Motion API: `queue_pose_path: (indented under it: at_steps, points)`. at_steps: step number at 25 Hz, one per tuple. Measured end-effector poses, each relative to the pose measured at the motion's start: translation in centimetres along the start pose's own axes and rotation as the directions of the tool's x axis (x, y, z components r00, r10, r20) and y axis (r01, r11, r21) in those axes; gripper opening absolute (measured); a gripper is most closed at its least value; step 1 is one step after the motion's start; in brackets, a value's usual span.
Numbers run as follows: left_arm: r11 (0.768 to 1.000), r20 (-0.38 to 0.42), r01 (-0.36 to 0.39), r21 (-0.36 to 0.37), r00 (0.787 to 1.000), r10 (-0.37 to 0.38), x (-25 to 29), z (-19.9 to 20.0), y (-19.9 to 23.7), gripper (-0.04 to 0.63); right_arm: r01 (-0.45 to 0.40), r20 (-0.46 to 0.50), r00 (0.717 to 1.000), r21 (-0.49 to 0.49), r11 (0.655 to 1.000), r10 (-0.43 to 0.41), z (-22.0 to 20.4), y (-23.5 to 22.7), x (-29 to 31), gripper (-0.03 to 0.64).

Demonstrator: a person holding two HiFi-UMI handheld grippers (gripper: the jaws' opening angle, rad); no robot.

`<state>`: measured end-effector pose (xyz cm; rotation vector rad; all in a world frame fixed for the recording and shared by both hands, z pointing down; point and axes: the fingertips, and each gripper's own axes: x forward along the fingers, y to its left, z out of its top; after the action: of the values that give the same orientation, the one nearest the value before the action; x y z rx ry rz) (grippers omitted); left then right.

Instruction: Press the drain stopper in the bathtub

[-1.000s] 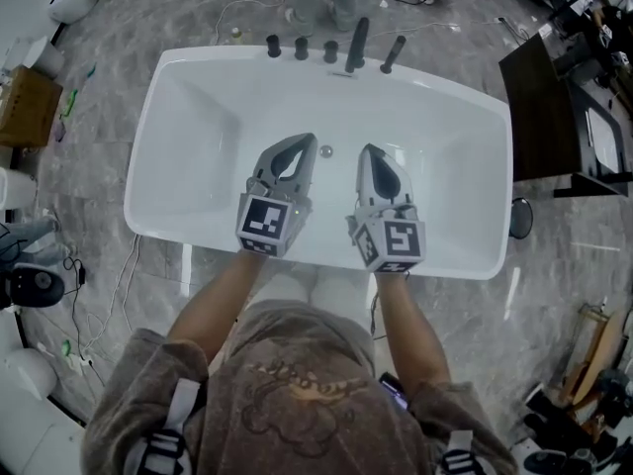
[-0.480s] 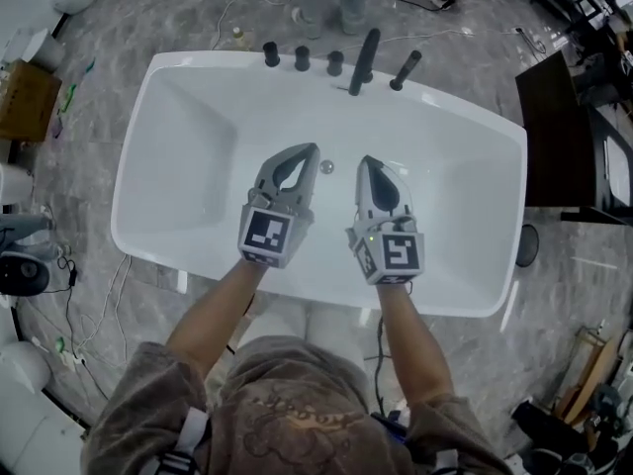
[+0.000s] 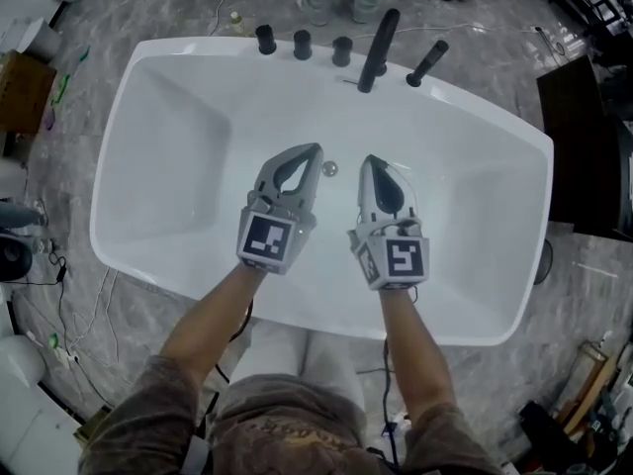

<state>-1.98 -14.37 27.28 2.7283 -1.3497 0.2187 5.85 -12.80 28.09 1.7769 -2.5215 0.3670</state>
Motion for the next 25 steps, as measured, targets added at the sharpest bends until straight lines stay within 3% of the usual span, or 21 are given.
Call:
queue_pose_path:
  at_steps: [6, 25]
  points:
    - [1.0, -0.02, 0.004, 0.027, 1.0, -0.003, 2.7, -5.6, 0.6, 0.0, -0.005, -0.004, 1.0, 0.009, 1.0, 0.005, -5.5, -2.1, 2.0, 0.003]
    - [1.0, -0.004, 0.013, -0.003, 1.0, -0.013, 10.0, -21.9, 0.7, 0.0, 0.01, -0.007, 1.0, 0.034, 0.999, -0.01, -20.9, -7.2, 7.7, 0.003]
